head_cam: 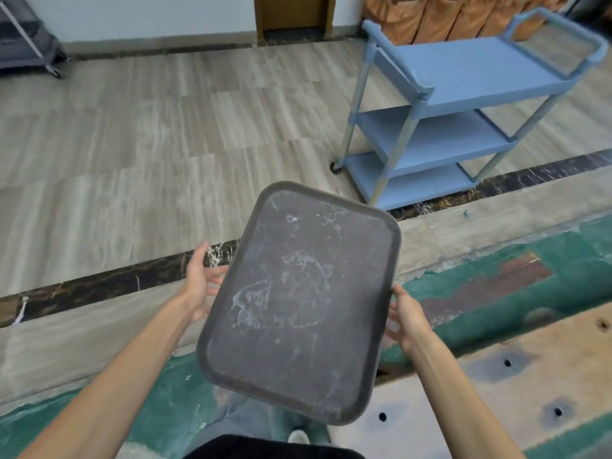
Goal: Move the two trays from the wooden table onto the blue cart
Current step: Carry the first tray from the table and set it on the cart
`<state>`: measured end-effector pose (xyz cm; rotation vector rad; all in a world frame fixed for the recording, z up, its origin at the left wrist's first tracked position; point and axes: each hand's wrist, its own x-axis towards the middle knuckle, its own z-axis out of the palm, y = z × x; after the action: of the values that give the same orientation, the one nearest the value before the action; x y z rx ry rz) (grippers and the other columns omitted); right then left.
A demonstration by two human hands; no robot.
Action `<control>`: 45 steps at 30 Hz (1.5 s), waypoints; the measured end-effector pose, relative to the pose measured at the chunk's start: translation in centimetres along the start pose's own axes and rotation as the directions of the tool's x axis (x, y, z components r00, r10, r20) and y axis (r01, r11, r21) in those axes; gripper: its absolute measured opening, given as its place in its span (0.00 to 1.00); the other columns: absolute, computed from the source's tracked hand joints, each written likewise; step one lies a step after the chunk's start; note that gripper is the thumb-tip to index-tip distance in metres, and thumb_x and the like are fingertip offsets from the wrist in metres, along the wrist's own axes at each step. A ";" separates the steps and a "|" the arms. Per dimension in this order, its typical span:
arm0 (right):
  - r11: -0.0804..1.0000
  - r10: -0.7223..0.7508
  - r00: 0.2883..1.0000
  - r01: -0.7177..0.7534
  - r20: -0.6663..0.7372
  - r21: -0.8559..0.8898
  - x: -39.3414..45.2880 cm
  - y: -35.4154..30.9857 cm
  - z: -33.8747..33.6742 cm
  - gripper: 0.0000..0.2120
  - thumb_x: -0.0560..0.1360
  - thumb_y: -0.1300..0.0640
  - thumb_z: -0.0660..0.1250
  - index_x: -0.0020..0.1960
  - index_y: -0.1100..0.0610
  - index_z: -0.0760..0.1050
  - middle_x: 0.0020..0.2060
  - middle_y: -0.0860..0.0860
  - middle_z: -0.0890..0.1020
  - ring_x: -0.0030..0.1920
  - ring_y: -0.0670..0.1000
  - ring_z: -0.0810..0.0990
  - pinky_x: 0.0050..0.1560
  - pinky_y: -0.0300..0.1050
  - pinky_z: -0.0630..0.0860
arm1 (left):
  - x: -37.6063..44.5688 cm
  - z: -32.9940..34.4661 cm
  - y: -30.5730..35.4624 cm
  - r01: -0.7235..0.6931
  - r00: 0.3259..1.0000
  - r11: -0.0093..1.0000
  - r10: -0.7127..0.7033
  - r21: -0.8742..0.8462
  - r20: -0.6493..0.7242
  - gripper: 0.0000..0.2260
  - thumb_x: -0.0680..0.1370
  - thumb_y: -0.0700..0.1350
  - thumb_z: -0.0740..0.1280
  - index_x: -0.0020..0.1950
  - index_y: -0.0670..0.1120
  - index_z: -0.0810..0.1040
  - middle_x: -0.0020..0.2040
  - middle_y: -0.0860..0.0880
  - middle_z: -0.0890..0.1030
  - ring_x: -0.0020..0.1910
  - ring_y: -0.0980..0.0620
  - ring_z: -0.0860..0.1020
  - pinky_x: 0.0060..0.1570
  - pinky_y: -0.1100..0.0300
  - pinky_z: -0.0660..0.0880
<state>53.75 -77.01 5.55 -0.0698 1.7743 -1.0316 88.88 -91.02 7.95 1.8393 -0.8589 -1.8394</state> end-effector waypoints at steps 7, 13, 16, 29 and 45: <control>0.993 0.022 0.988 -0.003 -0.154 0.121 3.8 -7.2 1.9 0.13 0.83 0.45 0.54 0.53 0.45 0.78 0.49 0.48 0.84 0.50 0.48 0.81 0.42 0.50 0.76 | 8.2 4.5 11.1 0.003 0.990 0.997 -0.015 0.081 0.143 0.37 0.67 0.77 0.51 0.42 0.52 0.88 0.47 0.45 0.77 0.48 0.44 0.75 0.47 0.48 0.70; 0.969 0.055 0.962 0.013 -0.268 0.246 5.2 -11.4 1.2 0.13 0.82 0.46 0.56 0.59 0.45 0.77 0.43 0.44 0.85 0.50 0.47 0.81 0.44 0.47 0.74 | 12.9 9.9 18.1 -0.011 0.967 0.984 -0.035 0.179 0.252 0.43 0.69 0.76 0.49 0.64 0.46 0.79 0.50 0.45 0.76 0.49 0.44 0.75 0.49 0.49 0.68; 0.945 0.073 0.938 0.043 -0.338 0.324 5.9 -12.7 -0.8 0.11 0.80 0.46 0.58 0.54 0.46 0.79 0.40 0.44 0.84 0.46 0.47 0.81 0.43 0.47 0.73 | 14.1 14.2 20.6 -0.048 0.949 0.969 -0.032 0.242 0.314 0.44 0.68 0.76 0.49 0.65 0.46 0.78 0.44 0.46 0.74 0.47 0.44 0.74 0.53 0.46 0.68; 0.857 0.115 0.863 0.165 -0.493 0.489 16.2 -22.9 -17.0 0.23 0.79 0.51 0.62 0.73 0.50 0.71 0.62 0.47 0.80 0.50 0.47 0.78 0.44 0.45 0.73 | 19.0 41.8 27.4 -0.207 0.887 0.929 0.046 0.308 0.460 0.33 0.59 0.80 0.59 0.43 0.56 0.86 0.31 0.55 0.85 0.30 0.54 0.83 0.31 0.56 0.75; 0.907 0.060 0.869 0.159 -0.492 0.391 29.9 -36.9 -34.3 0.28 0.77 0.70 0.53 0.56 0.42 0.81 0.40 0.39 0.85 0.41 0.43 0.78 0.36 0.39 0.74 | 22.4 64.2 36.9 -0.297 0.872 0.861 0.068 0.413 0.485 0.39 0.66 0.75 0.58 0.68 0.53 0.76 0.54 0.47 0.77 0.52 0.49 0.76 0.41 0.52 0.70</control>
<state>-2.00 -94.04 11.19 0.4625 1.9585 -1.5569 18.94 -123.89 12.39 1.4939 -1.7373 -2.0951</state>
